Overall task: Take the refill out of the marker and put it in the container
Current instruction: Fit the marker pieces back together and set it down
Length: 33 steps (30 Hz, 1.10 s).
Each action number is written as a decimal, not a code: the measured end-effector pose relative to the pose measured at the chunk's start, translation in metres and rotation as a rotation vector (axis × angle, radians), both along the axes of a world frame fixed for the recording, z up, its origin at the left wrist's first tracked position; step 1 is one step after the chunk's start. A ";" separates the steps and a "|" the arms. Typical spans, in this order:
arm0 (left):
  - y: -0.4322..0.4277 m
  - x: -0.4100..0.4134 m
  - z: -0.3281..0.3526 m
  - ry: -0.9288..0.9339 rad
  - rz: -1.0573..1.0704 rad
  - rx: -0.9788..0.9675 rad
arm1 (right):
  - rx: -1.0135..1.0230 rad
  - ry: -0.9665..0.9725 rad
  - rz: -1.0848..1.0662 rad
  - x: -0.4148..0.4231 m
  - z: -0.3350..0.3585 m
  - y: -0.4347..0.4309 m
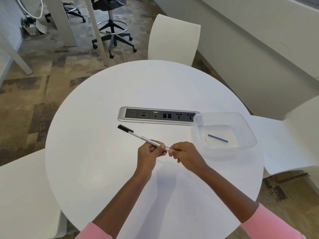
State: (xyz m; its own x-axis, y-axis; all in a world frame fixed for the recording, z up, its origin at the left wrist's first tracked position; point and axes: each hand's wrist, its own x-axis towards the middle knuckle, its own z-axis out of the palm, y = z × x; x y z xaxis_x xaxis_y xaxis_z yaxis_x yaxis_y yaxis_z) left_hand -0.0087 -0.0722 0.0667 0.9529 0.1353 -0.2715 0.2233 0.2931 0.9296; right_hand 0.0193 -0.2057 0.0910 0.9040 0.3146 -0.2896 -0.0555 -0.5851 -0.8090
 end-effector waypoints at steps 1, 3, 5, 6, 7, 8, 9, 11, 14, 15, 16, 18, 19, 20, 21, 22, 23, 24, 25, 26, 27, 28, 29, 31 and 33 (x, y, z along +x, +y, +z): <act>0.001 0.000 0.000 0.000 -0.012 0.005 | 0.076 0.125 -0.009 0.003 0.003 -0.002; 0.001 -0.001 -0.001 -0.001 -0.025 0.001 | 0.184 0.343 -0.009 0.008 0.006 -0.007; 0.000 0.000 -0.002 -0.008 -0.017 -0.017 | 0.279 0.471 -0.035 0.009 0.008 -0.009; 0.000 0.001 -0.002 -0.010 -0.004 -0.029 | 0.324 0.480 -0.057 0.008 0.008 -0.008; 0.000 0.002 -0.002 -0.010 0.012 -0.048 | 0.351 0.448 -0.079 0.006 0.007 -0.006; 0.000 0.003 -0.002 -0.006 0.029 -0.076 | 0.343 0.374 -0.099 0.003 0.005 -0.003; 0.000 0.005 -0.001 0.005 0.046 -0.110 | 0.293 0.262 -0.117 -0.001 0.003 0.000; -0.001 0.007 -0.001 0.044 0.087 -0.180 | 0.097 -0.053 -0.114 -0.008 -0.002 0.004; -0.001 0.009 0.001 0.090 0.117 -0.276 | -0.157 -0.412 -0.030 -0.017 -0.010 0.004; -0.001 0.009 0.001 0.100 0.115 -0.303 | -0.194 -0.468 -0.011 -0.018 -0.011 0.004; -0.001 0.008 0.000 0.109 0.109 -0.328 | -0.224 -0.529 0.007 -0.019 -0.010 0.003; -0.002 0.006 0.000 0.127 0.093 -0.362 | -0.283 -0.652 0.054 -0.020 -0.008 0.001; -0.003 0.005 -0.002 0.134 0.086 -0.368 | -0.304 -0.691 0.073 -0.019 -0.008 0.000; -0.004 0.004 -0.003 0.138 0.081 -0.369 | -0.313 -0.705 0.085 -0.018 -0.007 -0.002; -0.005 0.003 -0.004 0.140 0.077 -0.367 | -0.303 -0.694 0.091 -0.018 -0.007 -0.003; -0.005 0.003 -0.005 0.138 0.074 -0.361 | -0.273 -0.669 0.086 -0.017 -0.006 -0.003; -0.006 0.002 -0.007 0.133 0.070 -0.351 | -0.229 -0.630 0.069 -0.016 -0.005 -0.003; -0.006 0.002 -0.007 0.124 0.063 -0.339 | -0.182 -0.575 0.044 -0.016 -0.006 -0.003; -0.006 0.002 -0.008 0.110 0.054 -0.324 | -0.137 -0.519 0.012 -0.016 -0.006 -0.002; -0.006 0.002 -0.008 0.092 0.040 -0.306 | -0.094 -0.462 -0.026 -0.017 -0.007 -0.002; -0.005 0.001 -0.009 0.072 0.023 -0.284 | -0.053 -0.402 -0.065 -0.018 -0.007 -0.002; -0.005 0.000 -0.008 0.052 0.005 -0.260 | -0.013 -0.339 -0.103 -0.019 -0.007 -0.003; -0.005 -0.001 -0.008 0.033 -0.014 -0.237 | 0.029 -0.270 -0.142 -0.020 -0.007 -0.003; -0.005 -0.003 -0.008 -0.001 -0.055 -0.200 | 0.118 -0.124 -0.206 -0.021 -0.007 -0.005; -0.005 -0.006 -0.007 -0.021 -0.086 -0.159 | 0.216 0.025 -0.245 -0.022 -0.006 -0.006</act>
